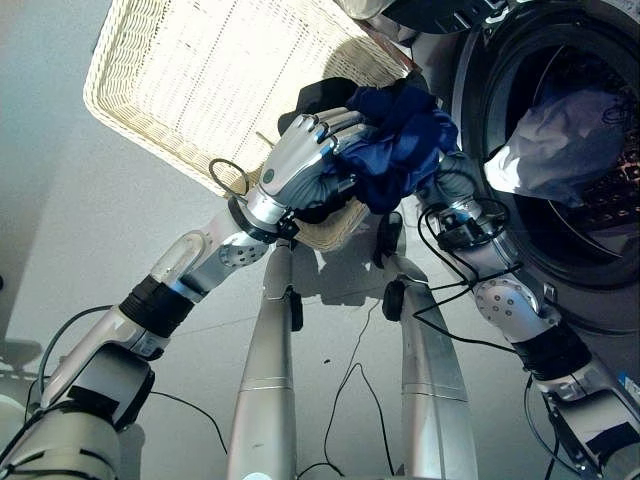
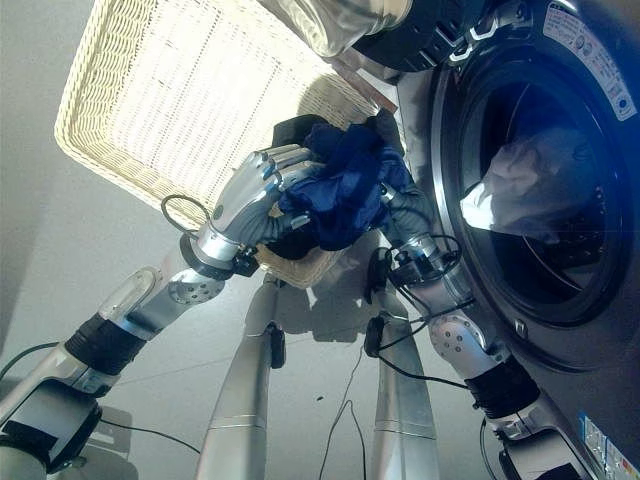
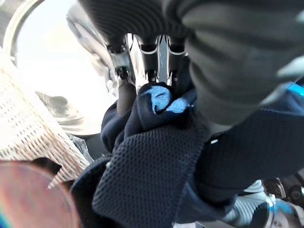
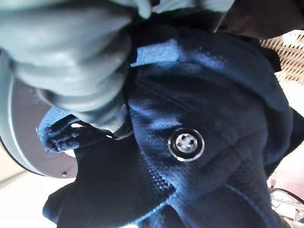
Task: Put the clothes into the washing machine.
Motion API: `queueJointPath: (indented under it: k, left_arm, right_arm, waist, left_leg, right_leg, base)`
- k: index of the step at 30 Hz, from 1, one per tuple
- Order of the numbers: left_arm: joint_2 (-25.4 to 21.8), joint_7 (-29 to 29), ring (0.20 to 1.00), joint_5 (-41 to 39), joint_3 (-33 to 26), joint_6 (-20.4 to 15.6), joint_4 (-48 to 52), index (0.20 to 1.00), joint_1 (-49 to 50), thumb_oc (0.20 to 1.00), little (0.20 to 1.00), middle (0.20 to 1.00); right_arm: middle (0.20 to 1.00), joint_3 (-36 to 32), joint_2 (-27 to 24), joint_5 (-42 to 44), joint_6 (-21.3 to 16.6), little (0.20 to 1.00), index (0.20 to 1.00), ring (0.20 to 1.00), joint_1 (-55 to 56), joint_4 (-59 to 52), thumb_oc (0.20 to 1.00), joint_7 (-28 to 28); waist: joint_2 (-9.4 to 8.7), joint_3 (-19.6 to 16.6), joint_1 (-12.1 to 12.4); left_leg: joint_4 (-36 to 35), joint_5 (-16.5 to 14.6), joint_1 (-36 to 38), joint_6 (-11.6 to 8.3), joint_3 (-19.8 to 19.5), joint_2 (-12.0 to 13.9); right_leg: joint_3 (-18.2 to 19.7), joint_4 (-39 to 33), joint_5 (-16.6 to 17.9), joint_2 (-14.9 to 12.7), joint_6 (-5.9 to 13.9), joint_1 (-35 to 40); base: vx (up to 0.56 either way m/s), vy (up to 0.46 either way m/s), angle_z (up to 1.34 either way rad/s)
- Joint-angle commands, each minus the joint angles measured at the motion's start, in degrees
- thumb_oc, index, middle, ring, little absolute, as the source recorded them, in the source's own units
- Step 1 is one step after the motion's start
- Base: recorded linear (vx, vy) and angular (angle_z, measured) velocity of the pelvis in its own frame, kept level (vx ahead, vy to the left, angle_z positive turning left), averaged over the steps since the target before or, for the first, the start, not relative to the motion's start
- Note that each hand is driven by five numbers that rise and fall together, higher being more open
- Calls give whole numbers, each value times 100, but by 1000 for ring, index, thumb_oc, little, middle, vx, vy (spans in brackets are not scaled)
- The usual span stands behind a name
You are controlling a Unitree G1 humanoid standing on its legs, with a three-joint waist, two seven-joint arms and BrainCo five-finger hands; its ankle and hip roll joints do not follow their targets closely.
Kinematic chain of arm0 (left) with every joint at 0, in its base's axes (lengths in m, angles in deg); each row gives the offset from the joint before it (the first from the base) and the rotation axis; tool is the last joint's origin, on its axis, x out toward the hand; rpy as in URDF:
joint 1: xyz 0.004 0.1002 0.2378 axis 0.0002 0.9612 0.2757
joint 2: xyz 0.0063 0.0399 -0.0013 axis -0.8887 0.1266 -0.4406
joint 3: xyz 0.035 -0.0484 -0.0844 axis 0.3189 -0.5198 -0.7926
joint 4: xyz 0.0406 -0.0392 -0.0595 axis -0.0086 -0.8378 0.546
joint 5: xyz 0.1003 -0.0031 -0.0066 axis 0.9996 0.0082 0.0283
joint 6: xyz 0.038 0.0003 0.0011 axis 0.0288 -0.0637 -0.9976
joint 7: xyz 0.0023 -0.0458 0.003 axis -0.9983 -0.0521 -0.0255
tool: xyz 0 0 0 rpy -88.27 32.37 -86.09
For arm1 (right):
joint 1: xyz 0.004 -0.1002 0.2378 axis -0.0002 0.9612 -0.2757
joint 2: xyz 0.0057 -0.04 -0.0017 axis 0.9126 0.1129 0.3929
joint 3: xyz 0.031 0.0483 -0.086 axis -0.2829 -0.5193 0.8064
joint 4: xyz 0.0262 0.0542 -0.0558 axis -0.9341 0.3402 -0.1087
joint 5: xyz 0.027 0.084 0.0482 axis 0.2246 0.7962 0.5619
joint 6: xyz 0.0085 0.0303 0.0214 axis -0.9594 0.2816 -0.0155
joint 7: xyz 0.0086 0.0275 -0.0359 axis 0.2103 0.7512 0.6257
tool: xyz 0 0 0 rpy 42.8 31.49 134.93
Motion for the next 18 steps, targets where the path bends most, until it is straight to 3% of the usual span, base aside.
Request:
queueJointPath:
  k: [1,2,3,4,9,14,18]
  left_arm:
    - [364,-272,200,170,148,79,543,200,-192,200,200,200]
    - [377,-419,200,112,126,141,521,200,-165,200,200,200]
    - [406,-549,555,41,95,184,513,555,-128,555,555,555]
    - [432,-623,1000,-42,68,268,503,1000,-99,1000,1000,1000]
    - [623,-1322,1000,-896,-194,596,349,1000,215,1000,1000,1000]
    - [1032,-1780,1000,-1959,-632,122,185,1000,667,1000,1000,1000]
    - [1321,-1923,1000,-2270,-893,-236,248,1000,915,1000,1000,1000]
  right_arm:
    - [200,696,215,-138,224,200,200,200,-234,-719,200,390]
    - [200,688,233,-51,231,200,200,200,-223,-711,200,398]
    - [200,683,250,13,226,200,200,200,-208,-704,200,410]
    - [200,681,260,43,202,200,200,200,-200,-691,200,406]
    - [200,592,397,213,-89,200,200,200,-130,-558,200,357]
    - [200,368,617,502,-321,200,200,200,-63,-444,200,316]
    - [200,199,818,678,-359,200,200,200,6,-430,200,268]
  waist:
    - [101,-111,-161]
    - [100,-111,-156]
    - [99,-111,-149]
    - [100,-111,-143]
    - [111,-111,-91]
    - [107,-111,-37]
    - [111,-111,-11]
  left_leg:
    - [630,-688,-69,10,39,-272]
    - [629,-682,-71,13,32,-274]
    - [626,-680,-66,15,24,-279]
    - [625,-678,-65,14,17,-282]
    - [608,-664,-70,25,-25,-298]
    - [620,-670,-73,23,-77,-323]
    - [648,-674,-95,32,-111,-353]
  right_leg:
    - [-335,-1645,1197,176,740,551]
    - [-331,-1645,1197,178,737,550]
    - [-331,-1651,1195,179,736,560]
    - [-331,-1652,1193,181,736,565]
    - [-345,-1649,1182,175,743,573]
    - [-381,-1643,1168,151,741,591]
    - [-395,-1611,1163,147,731,577]
  base:
    - [0,0,0]
    - [0,0,0]
    - [0,0,0]
    - [0,0,0]
    - [0,-7,0]
    - [-3,-31,1]
    - [9,-26,5]
